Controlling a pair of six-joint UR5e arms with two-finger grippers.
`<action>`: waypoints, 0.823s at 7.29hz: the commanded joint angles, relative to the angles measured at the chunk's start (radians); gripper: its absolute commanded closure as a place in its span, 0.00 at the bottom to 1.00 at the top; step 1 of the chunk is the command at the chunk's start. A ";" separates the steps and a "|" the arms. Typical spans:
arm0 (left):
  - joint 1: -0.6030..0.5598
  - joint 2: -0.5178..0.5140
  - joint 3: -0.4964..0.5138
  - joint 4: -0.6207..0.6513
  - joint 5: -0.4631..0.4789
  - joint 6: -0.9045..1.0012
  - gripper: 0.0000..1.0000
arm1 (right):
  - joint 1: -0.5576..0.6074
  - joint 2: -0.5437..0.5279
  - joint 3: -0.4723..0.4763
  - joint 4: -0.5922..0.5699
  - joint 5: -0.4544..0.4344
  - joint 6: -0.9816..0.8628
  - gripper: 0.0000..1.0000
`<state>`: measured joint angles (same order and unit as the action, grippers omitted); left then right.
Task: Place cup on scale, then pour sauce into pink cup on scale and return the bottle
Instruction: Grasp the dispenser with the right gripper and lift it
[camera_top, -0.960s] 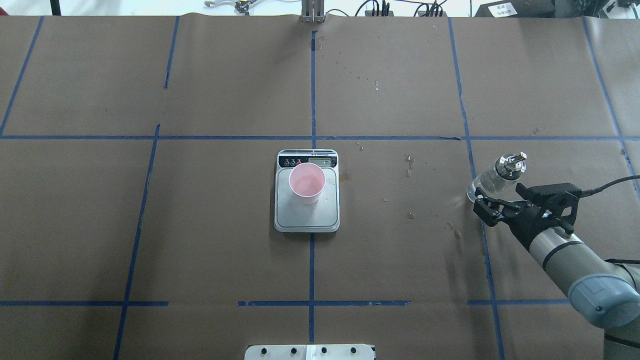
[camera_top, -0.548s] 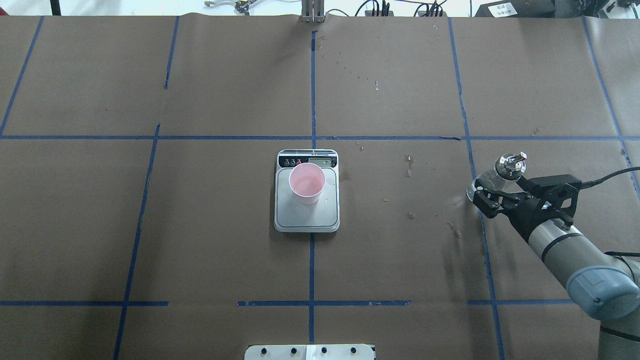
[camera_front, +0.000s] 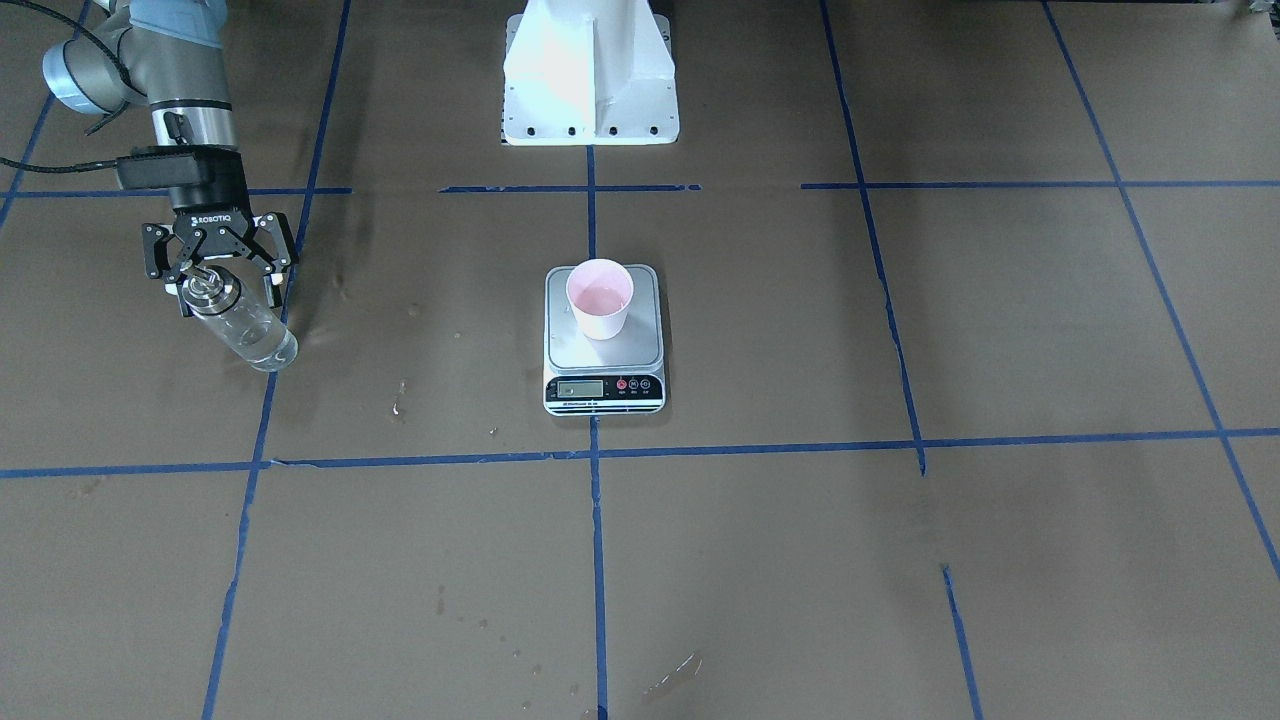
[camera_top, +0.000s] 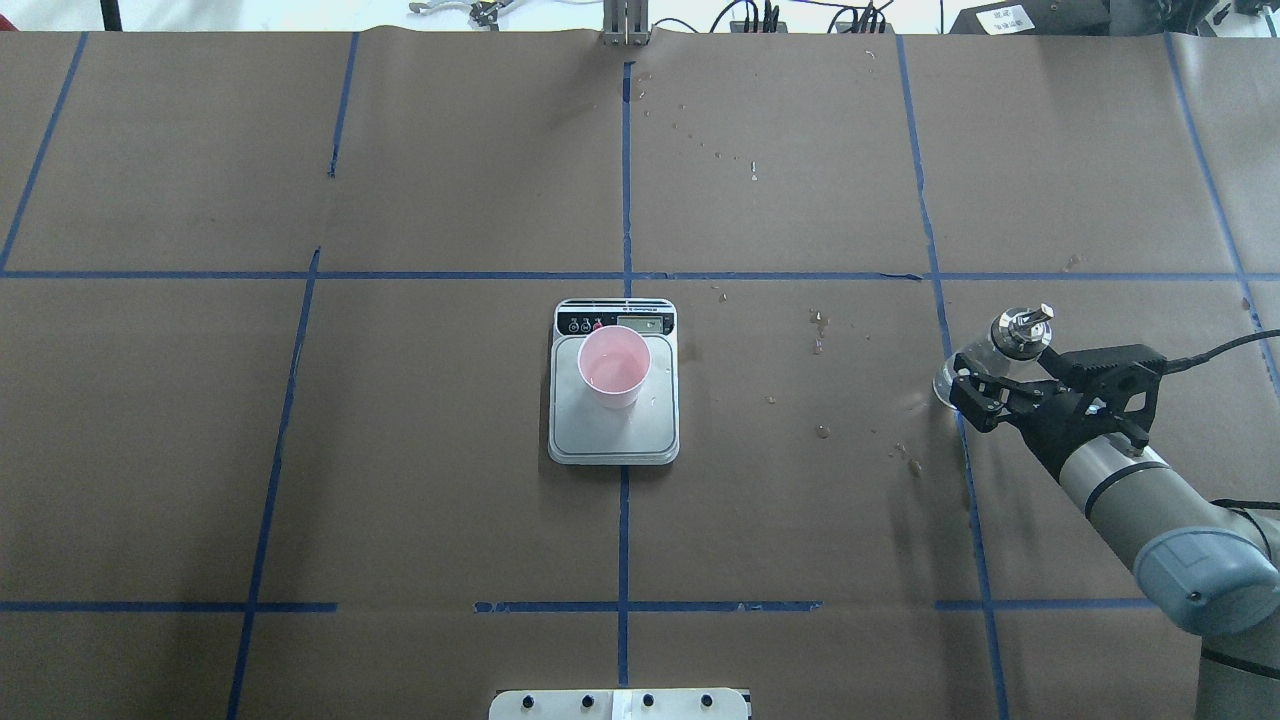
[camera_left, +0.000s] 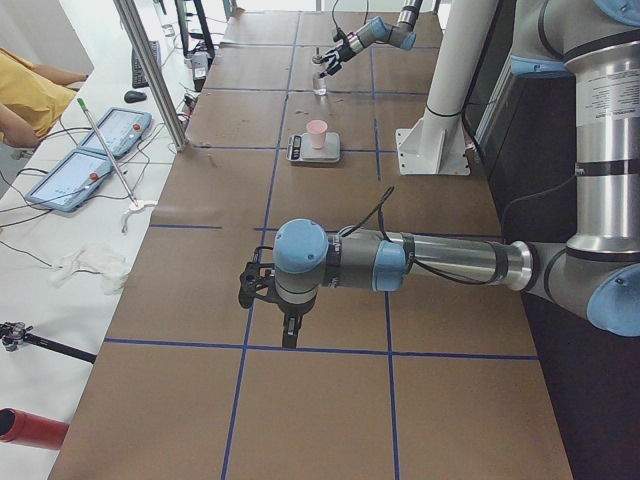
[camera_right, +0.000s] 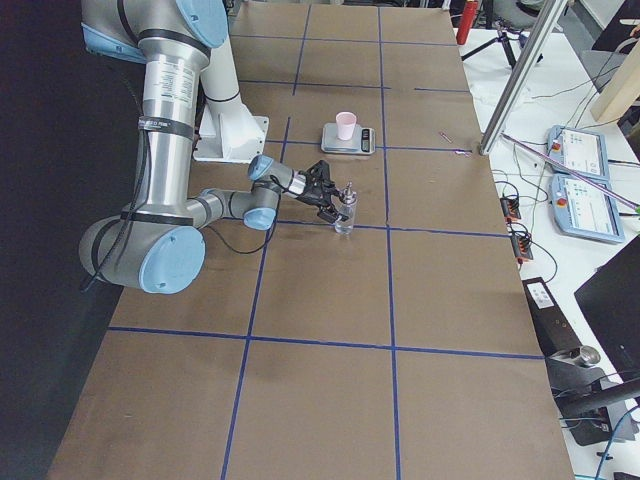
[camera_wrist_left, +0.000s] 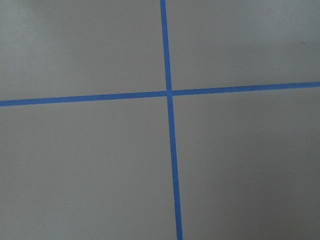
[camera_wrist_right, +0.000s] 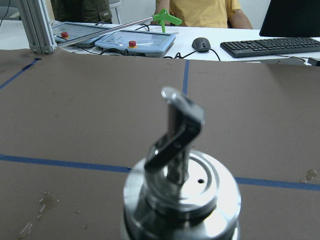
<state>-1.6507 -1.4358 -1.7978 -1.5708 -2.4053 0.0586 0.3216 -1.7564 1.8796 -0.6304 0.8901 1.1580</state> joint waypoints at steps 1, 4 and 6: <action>0.000 0.000 0.000 0.000 0.000 0.001 0.00 | 0.008 0.002 0.000 0.000 -0.003 -0.001 0.00; -0.001 0.008 -0.003 -0.002 0.000 0.003 0.00 | 0.025 0.002 0.001 0.001 -0.005 -0.006 0.65; 0.000 0.015 -0.009 -0.002 0.000 0.003 0.00 | 0.042 0.003 0.013 0.006 -0.006 -0.030 1.00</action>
<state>-1.6509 -1.4239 -1.8032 -1.5721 -2.4053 0.0611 0.3510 -1.7545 1.8845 -0.6268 0.8842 1.1462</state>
